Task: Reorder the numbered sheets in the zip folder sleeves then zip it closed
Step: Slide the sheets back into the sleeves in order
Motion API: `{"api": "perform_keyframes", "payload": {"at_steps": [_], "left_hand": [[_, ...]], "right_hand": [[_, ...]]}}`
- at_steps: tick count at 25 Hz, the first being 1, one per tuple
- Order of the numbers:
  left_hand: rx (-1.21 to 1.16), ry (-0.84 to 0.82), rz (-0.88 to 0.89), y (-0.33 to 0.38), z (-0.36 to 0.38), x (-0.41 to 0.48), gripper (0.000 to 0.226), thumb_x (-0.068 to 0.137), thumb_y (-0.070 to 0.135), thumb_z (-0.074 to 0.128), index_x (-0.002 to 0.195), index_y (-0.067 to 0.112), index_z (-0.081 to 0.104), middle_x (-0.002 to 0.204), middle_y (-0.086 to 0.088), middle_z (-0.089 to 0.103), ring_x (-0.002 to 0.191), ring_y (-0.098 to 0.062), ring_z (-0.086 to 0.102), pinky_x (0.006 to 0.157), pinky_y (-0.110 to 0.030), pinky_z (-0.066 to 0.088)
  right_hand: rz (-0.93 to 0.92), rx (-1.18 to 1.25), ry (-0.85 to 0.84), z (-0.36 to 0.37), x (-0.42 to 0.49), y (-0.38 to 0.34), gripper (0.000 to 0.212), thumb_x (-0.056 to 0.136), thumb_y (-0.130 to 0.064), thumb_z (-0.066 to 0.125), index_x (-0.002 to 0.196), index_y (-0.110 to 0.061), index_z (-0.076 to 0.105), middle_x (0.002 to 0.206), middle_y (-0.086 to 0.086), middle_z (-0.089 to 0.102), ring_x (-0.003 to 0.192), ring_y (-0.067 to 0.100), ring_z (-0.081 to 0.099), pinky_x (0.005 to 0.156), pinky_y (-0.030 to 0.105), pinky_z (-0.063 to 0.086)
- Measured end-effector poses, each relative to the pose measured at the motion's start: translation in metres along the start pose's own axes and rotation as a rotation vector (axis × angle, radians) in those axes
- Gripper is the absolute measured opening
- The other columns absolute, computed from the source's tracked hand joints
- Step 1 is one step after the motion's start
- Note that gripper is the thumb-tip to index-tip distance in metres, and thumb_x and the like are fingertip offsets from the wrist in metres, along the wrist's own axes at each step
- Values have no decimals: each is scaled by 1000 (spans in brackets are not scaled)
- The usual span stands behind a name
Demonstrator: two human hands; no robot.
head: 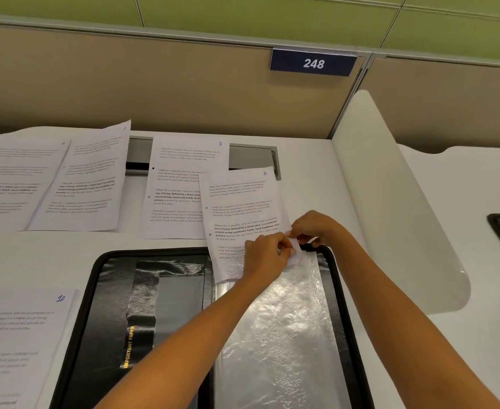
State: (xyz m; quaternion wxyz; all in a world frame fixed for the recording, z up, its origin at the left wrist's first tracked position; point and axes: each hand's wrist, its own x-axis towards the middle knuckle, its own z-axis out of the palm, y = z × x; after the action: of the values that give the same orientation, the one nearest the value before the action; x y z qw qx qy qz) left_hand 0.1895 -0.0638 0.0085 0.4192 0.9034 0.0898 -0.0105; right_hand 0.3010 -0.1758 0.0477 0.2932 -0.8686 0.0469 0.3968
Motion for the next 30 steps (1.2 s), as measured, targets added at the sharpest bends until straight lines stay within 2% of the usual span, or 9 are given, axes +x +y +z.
{"api": "perform_keyframes", "payload": {"at_steps": [3, 6, 11, 14, 18, 21, 24, 27, 30], "left_hand": [[14, 10, 45, 1, 1, 0, 10, 91, 32, 62, 93, 23, 67, 86, 10, 67, 90, -15, 55, 84, -35, 30], [27, 33, 91, 5, 4, -1, 12, 93, 31, 59, 96, 21, 64, 89, 6, 65, 92, -17, 52, 88, -37, 33], [-7, 64, 114, 11, 6, -1, 11, 93, 32, 60, 94, 22, 64, 89, 7, 65, 93, -15, 52, 90, -36, 32], [-28, 83, 123, 13, 7, 0, 12, 92, 33, 62, 95, 22, 66, 93, 7, 66, 97, -15, 51, 88, -35, 32], [-88, 83, 103, 11, 1, 1, 15, 92, 39, 61, 97, 25, 66, 99, 10, 66, 99, -12, 50, 89, -35, 32], [-94, 227, 0, -9, -23, 11, 19, 93, 39, 58, 105, 26, 65, 108, 8, 64, 104, -14, 49, 88, -33, 28], [35, 336, -242, -48, -60, 31, 27, 94, 36, 58, 116, 21, 60, 117, -3, 60, 113, -23, 49, 94, -40, 35], [-1, 159, -433, -77, -87, 44, 44, 92, 40, 60, 126, 14, 53, 122, -8, 61, 113, -27, 55, 97, -44, 44], [-164, 53, -458, -84, -94, 48, 53, 91, 38, 64, 132, 9, 49, 125, -9, 60, 116, -27, 55, 98, -40, 45]], "right_hand": [[71, 64, 19, -2, 2, -4, 31, 80, -7, 73, 63, -10, 48, 60, 5, 45, 52, 14, 37, 47, 23, 31], [87, 107, 15, -7, 2, -3, 27, 79, -4, 73, 62, -7, 52, 57, 7, 46, 48, 14, 37, 42, 22, 29], [64, -22, -68, -16, -4, -2, 21, 75, -1, 70, 63, -8, 55, 62, 8, 48, 55, 15, 41, 53, 25, 35], [60, -135, -104, -22, -9, 0, 8, 76, -4, 70, 78, -8, 63, 80, 8, 58, 75, 18, 50, 65, 28, 42], [22, -214, -137, -32, -15, 7, 12, 80, -10, 73, 91, -11, 68, 89, 4, 65, 81, 13, 58, 70, 28, 44], [-13, -208, -158, -40, -16, 15, 11, 79, -15, 77, 88, -20, 72, 88, 0, 66, 82, 13, 57, 69, 27, 42], [-31, -191, -169, -42, -16, 22, 11, 79, -16, 78, 83, -24, 72, 87, -1, 66, 83, 13, 56, 66, 25, 41], [-52, -181, -169, -42, -14, 25, 18, 78, -18, 78, 95, -22, 74, 88, -2, 66, 81, 12, 55, 65, 25, 39], [-93, -157, -161, -41, -13, 29, 23, 78, -17, 78, 101, -17, 76, 89, -1, 66, 82, 13, 51, 65, 25, 37]]}}
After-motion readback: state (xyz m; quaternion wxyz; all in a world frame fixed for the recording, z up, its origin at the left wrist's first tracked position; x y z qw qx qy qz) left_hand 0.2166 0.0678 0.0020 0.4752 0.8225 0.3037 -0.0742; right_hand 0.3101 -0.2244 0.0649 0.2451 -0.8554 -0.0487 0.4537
